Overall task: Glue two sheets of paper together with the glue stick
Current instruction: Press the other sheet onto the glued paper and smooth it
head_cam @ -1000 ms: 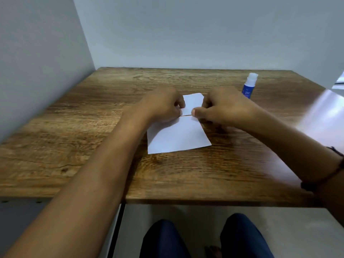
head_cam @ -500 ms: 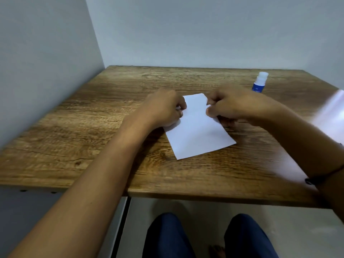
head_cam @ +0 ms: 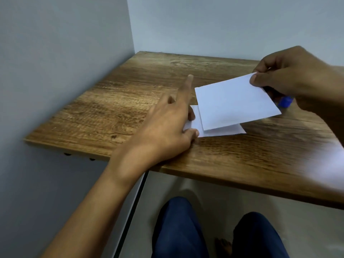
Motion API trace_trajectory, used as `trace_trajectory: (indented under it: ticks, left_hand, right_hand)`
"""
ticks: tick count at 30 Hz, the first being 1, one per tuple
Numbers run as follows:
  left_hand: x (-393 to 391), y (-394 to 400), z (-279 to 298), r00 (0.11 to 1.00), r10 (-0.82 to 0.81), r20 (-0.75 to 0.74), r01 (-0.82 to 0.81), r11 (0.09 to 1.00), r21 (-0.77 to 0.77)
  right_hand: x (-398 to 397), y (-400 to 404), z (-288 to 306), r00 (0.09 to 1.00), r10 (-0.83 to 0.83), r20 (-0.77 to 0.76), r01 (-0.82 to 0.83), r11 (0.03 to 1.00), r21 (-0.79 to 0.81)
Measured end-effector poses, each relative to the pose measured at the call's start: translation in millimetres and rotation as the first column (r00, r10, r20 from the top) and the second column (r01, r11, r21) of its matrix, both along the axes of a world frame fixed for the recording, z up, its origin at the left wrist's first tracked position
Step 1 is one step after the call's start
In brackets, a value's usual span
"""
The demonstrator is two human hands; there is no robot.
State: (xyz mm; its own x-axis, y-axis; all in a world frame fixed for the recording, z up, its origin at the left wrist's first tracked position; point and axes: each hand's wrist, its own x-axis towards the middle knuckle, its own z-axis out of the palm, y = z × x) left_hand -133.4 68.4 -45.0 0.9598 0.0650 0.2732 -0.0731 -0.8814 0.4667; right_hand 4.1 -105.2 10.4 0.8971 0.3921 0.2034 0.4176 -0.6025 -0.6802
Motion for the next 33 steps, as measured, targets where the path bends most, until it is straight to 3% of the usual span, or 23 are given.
trace_trajectory:
  ticks: [7, 14, 22, 33]
  left_hand:
    - [-15.4, 21.6, -2.1, 0.997, -0.007, 0.077, 0.033, 0.94, -0.34]
    - [-19.8, 32.8, -6.9, 0.991, 0.127, 0.046, -0.104, 0.935, -0.339]
    - [-22.8, 29.5, -2.2, 0.996, 0.082, -0.031, -0.086, 0.979, -0.183]
    - [-21.5, 25.0, -3.3, 0.994, 0.1, -0.047, -0.106, 0.985, -0.133]
  right_hand:
    - [-5.1, 13.8, -11.5, 0.989, 0.02, -0.147, -0.007, 0.996, 0.086]
    - [-12.6, 20.3, -23.6, 0.979, 0.025, -0.203, -0.015, 0.999, 0.051]
    - [-16.5, 27.1, -33.2, 0.997, -0.023, -0.074, 0.024, 1.0, 0.012]
    - [-7.2, 21.7, -36.3, 0.998, 0.013, -0.066, -0.013, 1.0, -0.003]
